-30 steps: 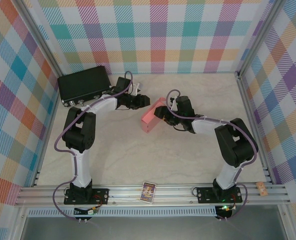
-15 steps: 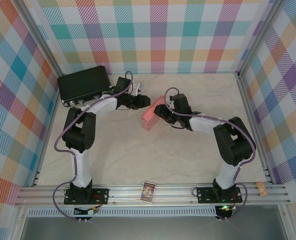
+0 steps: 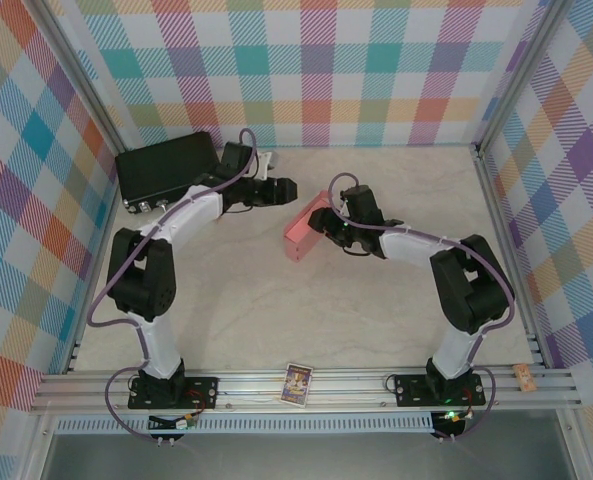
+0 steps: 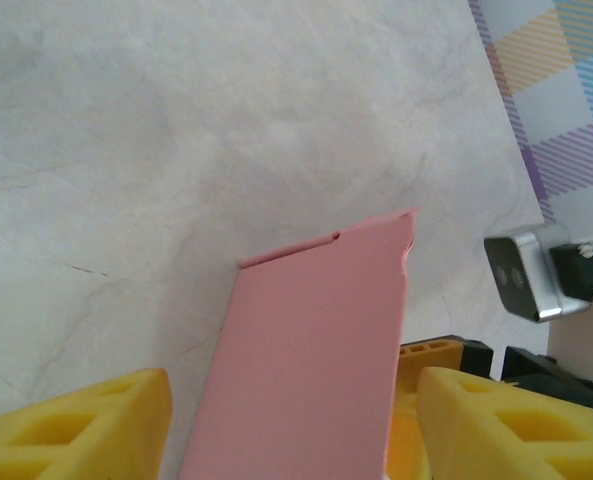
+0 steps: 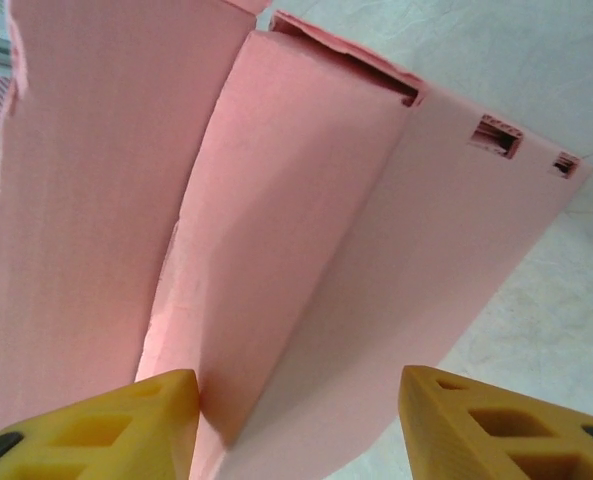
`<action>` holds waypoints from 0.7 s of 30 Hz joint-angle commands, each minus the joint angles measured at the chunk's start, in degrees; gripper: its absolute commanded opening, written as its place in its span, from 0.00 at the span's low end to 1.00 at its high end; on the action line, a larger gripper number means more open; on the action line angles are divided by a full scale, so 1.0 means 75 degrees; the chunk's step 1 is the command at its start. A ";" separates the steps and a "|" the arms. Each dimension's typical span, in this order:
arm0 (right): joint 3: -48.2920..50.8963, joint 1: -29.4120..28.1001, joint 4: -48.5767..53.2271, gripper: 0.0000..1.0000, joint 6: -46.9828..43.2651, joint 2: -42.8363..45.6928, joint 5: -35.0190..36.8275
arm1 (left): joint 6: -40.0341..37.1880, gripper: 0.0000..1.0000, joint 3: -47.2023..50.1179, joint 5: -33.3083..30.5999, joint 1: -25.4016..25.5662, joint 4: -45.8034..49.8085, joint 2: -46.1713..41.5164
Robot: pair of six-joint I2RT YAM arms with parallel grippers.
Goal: Fold the paper box
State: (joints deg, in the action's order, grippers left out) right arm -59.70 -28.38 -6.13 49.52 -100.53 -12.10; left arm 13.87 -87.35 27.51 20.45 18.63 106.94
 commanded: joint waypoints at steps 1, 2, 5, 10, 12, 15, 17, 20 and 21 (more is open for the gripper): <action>-0.0243 -0.0032 0.0727 0.57 -0.0426 0.0524 0.0400 | -0.0579 0.72 -0.0347 -0.0547 0.0140 0.0670 -0.0312; -0.0243 -0.0024 0.0880 0.58 -0.0522 0.0651 0.0526 | -0.0795 0.75 -0.0414 -0.0767 0.0260 0.0870 -0.0317; -0.0137 0.0071 0.1413 0.59 -0.0874 0.1118 0.0933 | -0.1540 0.83 -0.0715 -0.1601 0.0699 0.1575 -0.0242; 0.0212 0.0492 0.2021 0.60 -0.1405 0.1859 0.1222 | -0.2300 0.93 -0.1062 -0.2646 0.1411 0.2131 0.0047; 0.0449 0.0739 0.2196 0.60 -0.1531 0.2163 0.1296 | -0.2481 0.95 -0.1200 -0.2899 0.1587 0.2230 0.0203; 0.0940 0.1253 0.2282 0.60 -0.1623 0.2638 0.1210 | -0.2695 0.97 -0.1438 -0.3116 0.1745 0.2369 0.0502; 0.1292 0.1597 0.2302 0.60 -0.1653 0.2956 0.1128 | -0.2896 0.97 -0.1627 -0.3413 0.1873 0.2545 0.0766; 0.1675 0.2018 0.2312 0.61 -0.1692 0.3330 0.0969 | -0.3128 0.97 -0.1843 -0.3695 0.2001 0.2720 0.1131; 0.1759 0.2140 0.2322 0.61 -0.1717 0.3425 0.0915 | -0.3160 0.97 -0.1904 -0.3811 0.2034 0.2762 0.1242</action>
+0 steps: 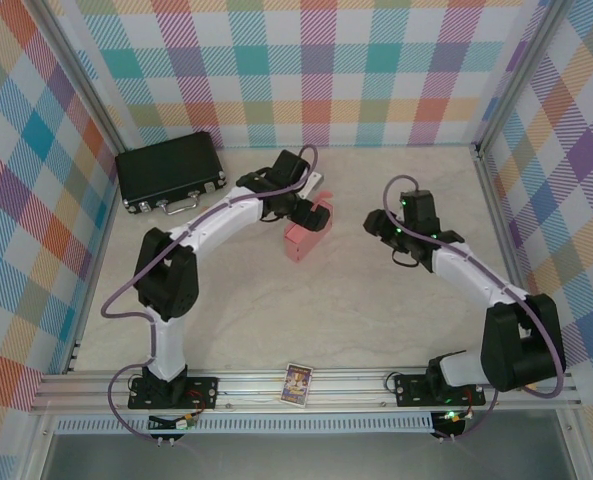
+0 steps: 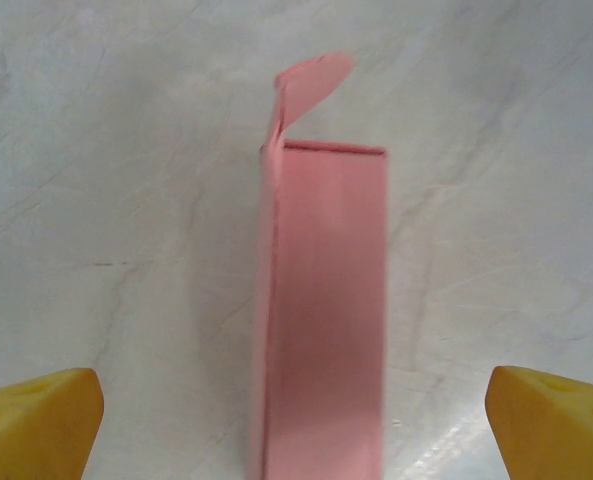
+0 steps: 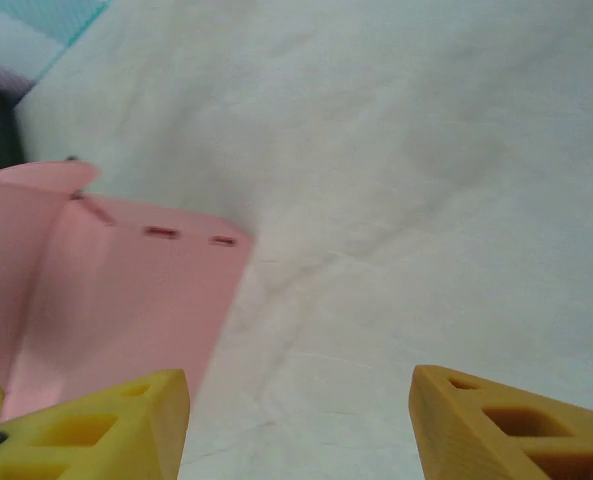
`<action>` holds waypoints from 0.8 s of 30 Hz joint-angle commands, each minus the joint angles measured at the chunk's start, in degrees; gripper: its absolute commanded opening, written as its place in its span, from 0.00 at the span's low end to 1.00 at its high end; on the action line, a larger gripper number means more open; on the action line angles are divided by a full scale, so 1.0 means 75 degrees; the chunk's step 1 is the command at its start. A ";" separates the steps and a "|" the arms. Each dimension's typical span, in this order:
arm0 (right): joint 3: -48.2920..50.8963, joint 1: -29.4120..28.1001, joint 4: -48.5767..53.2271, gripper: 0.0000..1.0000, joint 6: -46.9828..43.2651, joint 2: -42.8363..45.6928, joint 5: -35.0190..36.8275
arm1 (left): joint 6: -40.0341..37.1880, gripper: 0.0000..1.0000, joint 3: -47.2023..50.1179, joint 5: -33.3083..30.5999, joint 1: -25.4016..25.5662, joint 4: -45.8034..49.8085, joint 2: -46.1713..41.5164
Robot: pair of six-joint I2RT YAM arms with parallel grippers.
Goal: Fold the paper box
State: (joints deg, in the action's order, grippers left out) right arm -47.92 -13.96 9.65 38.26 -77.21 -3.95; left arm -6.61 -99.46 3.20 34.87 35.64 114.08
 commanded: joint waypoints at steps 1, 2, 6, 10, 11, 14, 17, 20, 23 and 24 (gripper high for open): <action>0.0248 0.0313 0.0224 0.61 -0.0232 0.0388 -0.0210 | -0.0459 0.97 -0.0335 -0.0725 0.0146 0.0507 0.0383; 0.0297 0.0375 0.0254 0.61 -0.0251 0.0454 -0.0222 | -0.0523 0.97 -0.0370 -0.0773 0.0177 0.0521 0.0461; 0.0335 0.0485 0.0334 0.61 -0.0317 0.0542 -0.0271 | -0.0758 0.92 -0.0417 -0.0752 0.0259 0.0501 0.0623; 0.0365 0.0516 0.0341 0.61 -0.0321 0.0501 -0.0294 | -0.1049 0.81 -0.0430 -0.0502 0.0353 0.0596 0.0689; 0.0370 0.0516 0.0331 0.61 -0.0323 0.0485 -0.0294 | -0.1115 0.77 -0.0444 -0.0437 0.0365 0.0635 0.0713; 0.0394 0.0548 0.0324 0.61 -0.0326 0.0485 -0.0306 | -0.1296 0.68 -0.0516 -0.0308 0.0378 0.0820 0.0789; 0.0404 0.0575 0.0343 0.61 -0.0344 0.0498 -0.0306 | -0.1480 0.65 -0.0571 -0.0131 0.0378 0.0933 0.0828; 0.0418 0.0612 0.0386 0.61 -0.0391 0.0521 -0.0306 | -0.1806 0.64 -0.0665 0.0068 0.0378 0.1081 0.0889; 0.0443 0.0692 0.0429 0.61 -0.0423 0.0556 -0.0327 | -0.2370 0.61 -0.0664 0.0383 0.0381 0.1200 0.0905; 0.0452 0.0700 0.0466 0.62 -0.0446 0.0578 -0.0329 | -0.2562 0.60 -0.0639 0.0495 0.0378 0.1205 0.0896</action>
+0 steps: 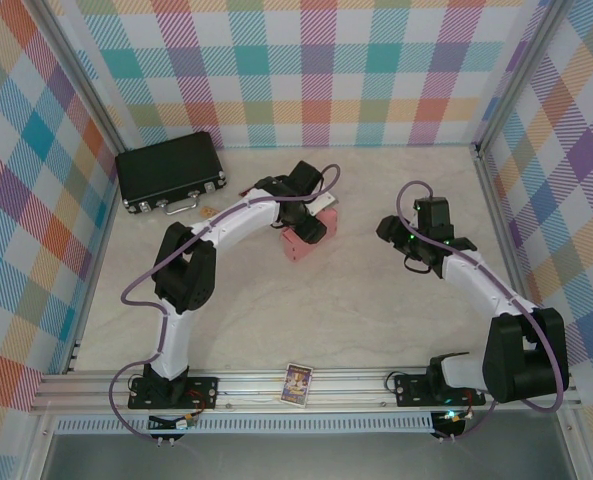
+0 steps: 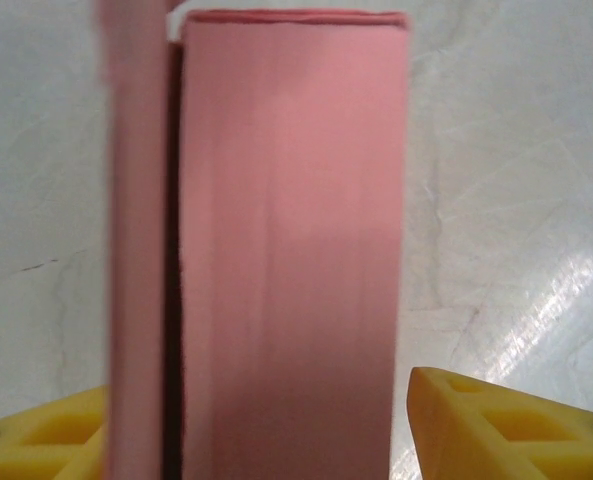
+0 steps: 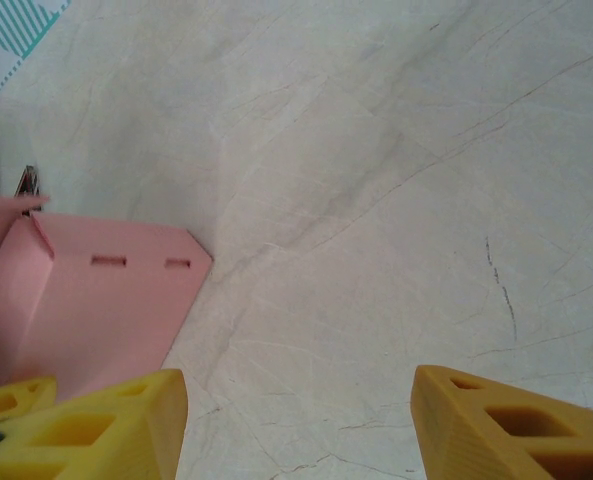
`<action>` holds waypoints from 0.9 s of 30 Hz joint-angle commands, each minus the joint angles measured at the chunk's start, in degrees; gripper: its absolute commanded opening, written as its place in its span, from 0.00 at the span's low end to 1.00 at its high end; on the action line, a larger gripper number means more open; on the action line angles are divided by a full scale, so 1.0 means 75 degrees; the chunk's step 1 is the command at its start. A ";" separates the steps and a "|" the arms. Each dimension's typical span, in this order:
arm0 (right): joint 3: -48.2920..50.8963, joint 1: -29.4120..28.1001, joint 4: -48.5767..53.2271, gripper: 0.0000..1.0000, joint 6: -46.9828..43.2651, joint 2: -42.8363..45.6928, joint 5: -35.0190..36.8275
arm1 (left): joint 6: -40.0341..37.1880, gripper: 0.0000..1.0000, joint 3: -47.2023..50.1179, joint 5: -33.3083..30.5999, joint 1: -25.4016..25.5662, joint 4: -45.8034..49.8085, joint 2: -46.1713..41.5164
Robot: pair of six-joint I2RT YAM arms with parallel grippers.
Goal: Fold the paper box
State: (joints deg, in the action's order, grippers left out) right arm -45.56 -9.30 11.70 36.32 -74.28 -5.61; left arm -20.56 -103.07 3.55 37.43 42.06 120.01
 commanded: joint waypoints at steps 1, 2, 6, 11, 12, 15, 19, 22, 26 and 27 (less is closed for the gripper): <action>0.0157 0.0112 0.0191 0.61 -0.0190 0.0211 -0.0117 | -0.0892 0.59 -0.0138 0.0527 0.0037 0.0345 0.0086; 0.0178 0.0141 0.0204 0.62 -0.0195 0.0249 -0.0125 | -0.1032 0.58 -0.0113 0.0584 0.0037 0.0335 0.0064; 0.0245 0.0238 0.0251 0.62 -0.0235 0.0352 -0.0142 | -0.1956 0.50 -0.0086 0.1193 0.0037 0.0488 0.0045; 0.0308 0.0360 0.0325 0.62 -0.0297 0.0459 -0.0172 | -0.3078 0.46 0.0026 0.1759 0.0037 0.0784 -0.0025; 0.0320 0.0392 0.0333 0.62 -0.0313 0.0470 -0.0184 | -0.3303 0.46 0.0070 0.1846 0.0037 0.0815 -0.0066; 0.0344 0.0431 0.0317 0.62 -0.0371 0.0435 -0.0275 | -0.4078 0.46 0.0434 0.2183 0.0037 0.0772 -0.0289; 0.0264 0.0455 0.0303 0.62 -0.0538 0.0300 -0.0560 | -0.4708 0.46 0.0654 0.2305 0.0037 0.0786 -0.0418; 0.0163 0.0455 0.0319 0.62 -0.0677 0.0167 -0.0831 | -0.4905 0.46 0.0520 0.2273 0.0037 0.0935 -0.0324; 0.0059 0.0449 0.0395 0.62 -0.0884 0.0048 -0.1076 | -0.5017 0.48 0.0341 0.2282 0.0037 0.0970 -0.0246; 0.0041 0.0448 0.0420 0.62 -0.0915 0.0032 -0.1108 | -0.5005 0.49 0.0295 0.2266 0.0037 0.0954 -0.0231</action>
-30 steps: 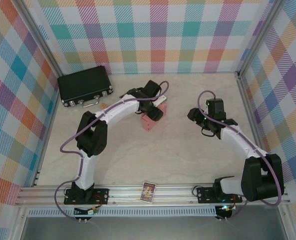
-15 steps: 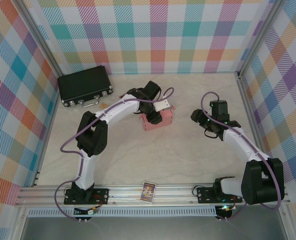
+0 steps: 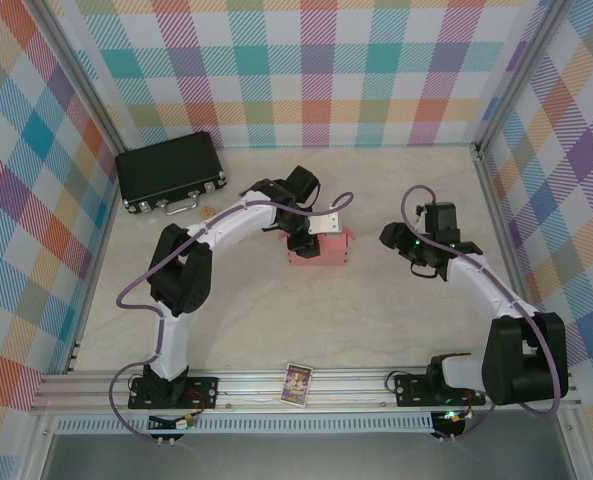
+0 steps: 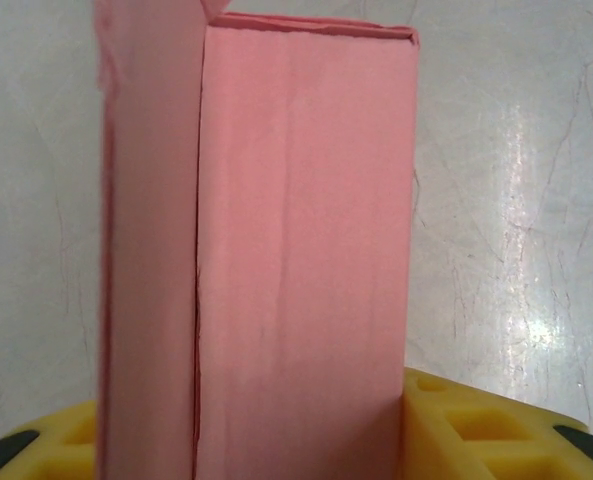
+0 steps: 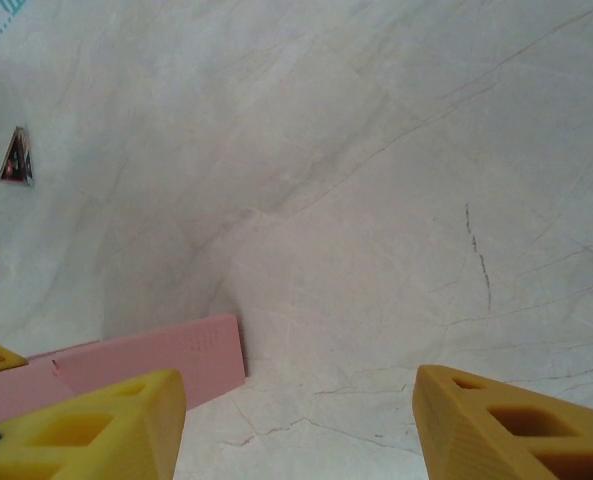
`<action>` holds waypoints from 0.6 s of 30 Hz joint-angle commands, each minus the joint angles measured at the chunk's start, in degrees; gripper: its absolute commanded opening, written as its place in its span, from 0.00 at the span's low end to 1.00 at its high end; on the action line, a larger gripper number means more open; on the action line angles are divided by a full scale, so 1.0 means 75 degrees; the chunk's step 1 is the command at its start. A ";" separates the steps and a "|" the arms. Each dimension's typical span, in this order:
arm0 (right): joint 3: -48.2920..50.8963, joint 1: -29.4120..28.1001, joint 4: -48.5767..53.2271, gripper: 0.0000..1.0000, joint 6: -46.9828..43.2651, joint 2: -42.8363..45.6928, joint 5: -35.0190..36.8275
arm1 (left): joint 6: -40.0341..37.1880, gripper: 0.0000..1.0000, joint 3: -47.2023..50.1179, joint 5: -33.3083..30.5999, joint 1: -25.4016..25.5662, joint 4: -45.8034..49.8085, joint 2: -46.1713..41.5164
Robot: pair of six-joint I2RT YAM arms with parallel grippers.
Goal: Fold the paper box
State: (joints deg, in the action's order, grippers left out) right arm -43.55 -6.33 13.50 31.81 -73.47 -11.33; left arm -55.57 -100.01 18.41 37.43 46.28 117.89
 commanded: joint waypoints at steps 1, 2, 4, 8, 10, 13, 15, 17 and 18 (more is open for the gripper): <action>-0.0251 0.0059 0.0204 0.62 -0.0376 -0.0082 -0.0363 | -0.0293 0.51 -0.0168 0.0255 0.0037 0.0380 0.0058; -0.0287 0.0059 0.0227 0.62 -0.0447 -0.0100 -0.0396 | -0.0248 0.54 -0.0258 0.0252 0.0037 0.0380 0.0065; -0.0383 0.0064 0.0319 0.63 -0.0578 -0.0146 -0.0446 | -0.0083 0.58 -0.0440 0.0291 0.0037 0.0299 0.0083; -0.0633 0.0060 0.0518 0.63 -0.0765 -0.0283 -0.0493 | 0.0025 0.66 -0.0692 0.0289 0.0037 0.0289 0.0104; -0.0694 0.0059 0.0535 0.63 -0.0804 -0.0311 -0.0533 | 0.0021 0.68 -0.0736 0.0255 0.0037 0.0295 0.0132; -0.0774 0.0056 0.0565 0.63 -0.0883 -0.0322 -0.0540 | 0.0030 0.69 -0.0807 0.0287 0.0037 0.0391 0.0097; -0.0868 0.0058 0.0621 0.63 -0.0952 -0.0317 -0.0557 | 0.0077 0.73 -0.0800 0.0364 0.0037 0.0409 -0.0033; -0.0980 0.0058 0.0664 0.63 -0.1108 -0.0337 -0.0599 | 0.0094 0.73 -0.0792 0.0416 0.0040 0.0470 -0.0176; -0.1043 0.0057 0.0693 0.63 -0.1185 -0.0343 -0.0616 | 0.0185 0.73 -0.0797 0.0427 0.0046 0.0485 -0.0282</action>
State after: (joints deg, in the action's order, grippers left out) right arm -49.04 -6.33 17.43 25.74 -75.64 -14.46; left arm -54.87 -104.47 19.49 37.43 47.46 117.97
